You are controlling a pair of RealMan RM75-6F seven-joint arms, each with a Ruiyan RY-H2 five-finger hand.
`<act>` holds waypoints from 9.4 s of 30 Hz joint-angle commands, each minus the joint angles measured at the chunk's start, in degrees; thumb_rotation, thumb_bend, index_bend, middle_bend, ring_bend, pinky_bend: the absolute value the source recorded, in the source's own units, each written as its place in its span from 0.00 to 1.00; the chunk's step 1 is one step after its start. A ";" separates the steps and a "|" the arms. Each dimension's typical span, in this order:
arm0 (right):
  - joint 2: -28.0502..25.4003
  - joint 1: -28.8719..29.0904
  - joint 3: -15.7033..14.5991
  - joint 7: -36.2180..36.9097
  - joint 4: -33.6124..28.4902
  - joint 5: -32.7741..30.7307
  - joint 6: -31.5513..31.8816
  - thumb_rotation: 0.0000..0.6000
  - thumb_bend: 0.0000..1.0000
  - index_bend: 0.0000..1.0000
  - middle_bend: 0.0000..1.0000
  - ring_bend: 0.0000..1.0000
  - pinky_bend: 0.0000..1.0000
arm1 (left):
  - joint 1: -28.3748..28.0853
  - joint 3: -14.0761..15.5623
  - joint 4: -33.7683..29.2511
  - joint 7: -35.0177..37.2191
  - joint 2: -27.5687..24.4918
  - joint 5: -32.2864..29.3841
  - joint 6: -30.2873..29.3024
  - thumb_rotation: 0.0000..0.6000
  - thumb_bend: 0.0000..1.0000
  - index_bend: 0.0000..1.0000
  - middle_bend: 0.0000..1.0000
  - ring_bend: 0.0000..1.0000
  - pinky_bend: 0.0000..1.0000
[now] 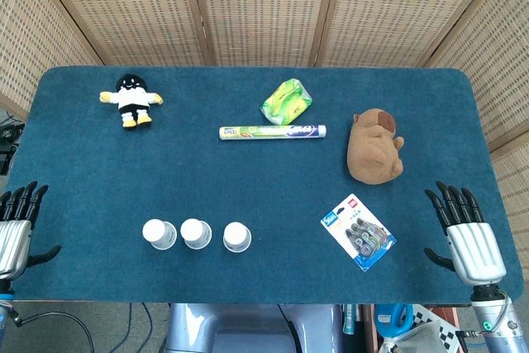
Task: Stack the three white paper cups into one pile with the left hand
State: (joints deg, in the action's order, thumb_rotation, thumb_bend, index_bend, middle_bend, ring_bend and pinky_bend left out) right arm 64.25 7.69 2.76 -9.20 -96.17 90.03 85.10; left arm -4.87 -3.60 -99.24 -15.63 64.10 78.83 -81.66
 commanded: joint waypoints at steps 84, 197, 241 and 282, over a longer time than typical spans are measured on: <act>-2.01 -0.49 1.30 6.23 0.69 -1.63 -0.51 1.00 0.00 0.00 0.00 0.00 0.00 | -38.84 -5.43 -2.10 -7.61 22.31 -6.63 25.01 1.00 0.11 0.45 0.48 0.38 0.35; -0.07 -0.42 0.99 3.76 0.95 -1.90 -1.13 1.00 0.00 0.00 0.00 0.00 0.00 | -27.72 1.68 0.37 28.53 0.05 11.13 20.84 1.00 0.11 0.43 0.50 0.38 0.32; -0.37 -0.55 1.28 4.18 0.84 -2.48 -1.02 1.00 0.00 0.00 0.00 0.00 0.00 | -28.92 5.72 0.27 35.54 1.62 16.76 21.04 1.00 0.11 0.00 0.00 0.00 0.13; -0.37 -0.43 0.95 3.95 0.65 -1.83 -1.15 1.00 0.00 0.00 0.00 0.00 0.00 | -8.10 2.94 5.88 7.37 5.45 0.37 -6.15 1.00 0.11 0.00 0.00 0.00 0.00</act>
State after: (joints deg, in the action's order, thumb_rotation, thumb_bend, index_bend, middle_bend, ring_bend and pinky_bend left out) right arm 63.88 7.26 3.71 -5.25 -95.52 88.20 83.95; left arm -16.73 1.13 -95.97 -6.76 67.92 83.05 -84.34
